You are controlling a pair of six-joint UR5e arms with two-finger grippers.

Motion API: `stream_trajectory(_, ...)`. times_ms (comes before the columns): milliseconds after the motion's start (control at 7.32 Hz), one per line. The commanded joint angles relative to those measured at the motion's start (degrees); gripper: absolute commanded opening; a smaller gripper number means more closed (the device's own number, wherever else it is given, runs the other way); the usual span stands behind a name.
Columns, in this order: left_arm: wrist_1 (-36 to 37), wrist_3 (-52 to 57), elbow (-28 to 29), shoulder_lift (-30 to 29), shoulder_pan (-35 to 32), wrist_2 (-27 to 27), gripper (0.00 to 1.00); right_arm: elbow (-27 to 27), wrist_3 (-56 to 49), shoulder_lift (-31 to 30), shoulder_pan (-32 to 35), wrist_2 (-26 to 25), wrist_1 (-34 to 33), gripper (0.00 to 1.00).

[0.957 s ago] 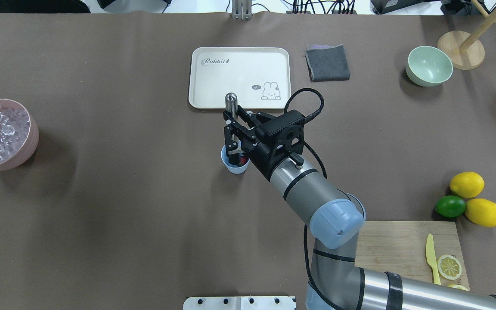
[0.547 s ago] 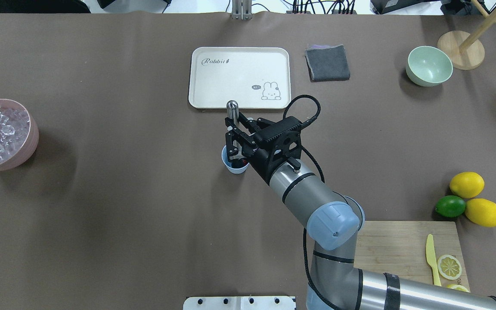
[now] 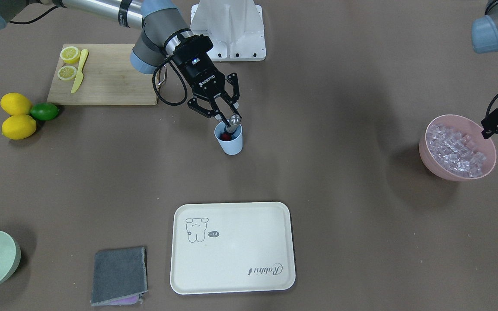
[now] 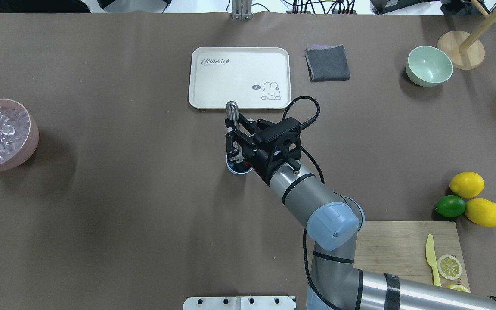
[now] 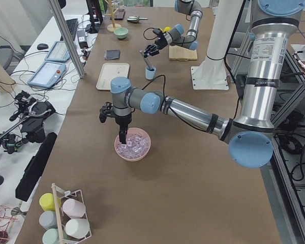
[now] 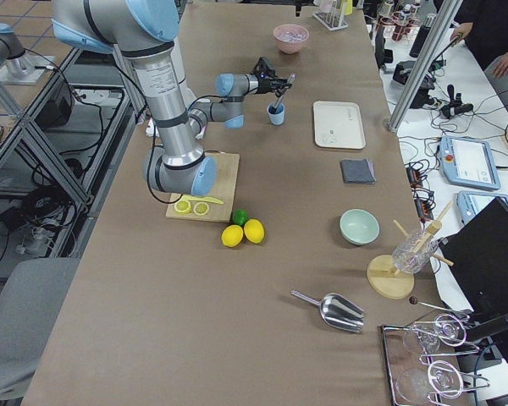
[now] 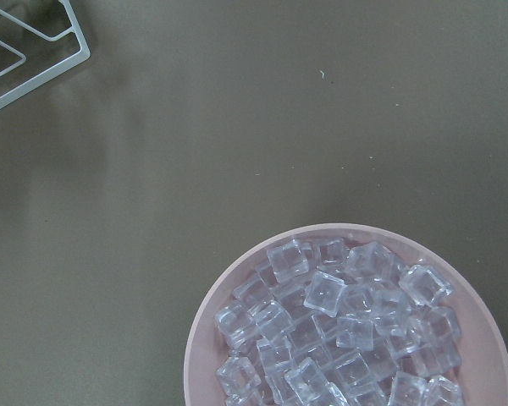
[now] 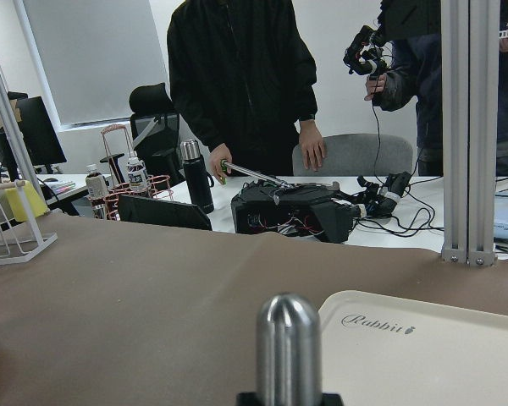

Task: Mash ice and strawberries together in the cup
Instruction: 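Lower the muddler into the light-blue cup and press down repeatedly, then lift the muddler out of the cup and carry it back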

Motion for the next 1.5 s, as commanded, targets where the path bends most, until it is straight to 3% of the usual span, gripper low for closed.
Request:
stream_trajectory(0,0.0,0.0,0.1,0.0,0.0,0.0,0.98,1.0,-0.2,1.1,1.0,0.0,-0.2,0.00)
stream_trajectory(137,0.0,0.1,0.1,0.0,0.0,0.0,0.98,4.0,-0.4,1.2,2.8,1.3,-3.0,0.00)
stream_trajectory(410,0.0,0.0,-0.5,0.1,0.0,0.0,0.98,13.3,1.1,0.6,6.9,5.1,-16.9,0.00)
stream_trajectory(547,0.1,-0.1,-0.7,0.1,-0.1,0.0,0.98,14.8,5.8,-1.1,9.3,7.0,-23.6,0.00)
stream_trajectory(683,0.1,-0.1,-0.8,-0.2,0.0,-0.2,0.98,16.9,6.5,-3.5,13.1,12.9,-31.0,0.00)
stream_trajectory(820,0.1,-0.2,-1.3,-0.2,0.0,-0.3,0.98,17.8,6.5,-4.7,18.3,21.8,-37.4,0.00)
stream_trajectory(1093,0.1,-0.5,-1.7,-0.4,-0.1,-0.2,0.98,17.7,6.4,-7.6,30.4,45.1,-47.7,0.00)
stream_trajectory(1367,0.1,-0.7,-3.6,0.0,-0.1,-0.2,0.98,15.1,5.6,-8.0,35.4,58.5,-63.3,0.00)
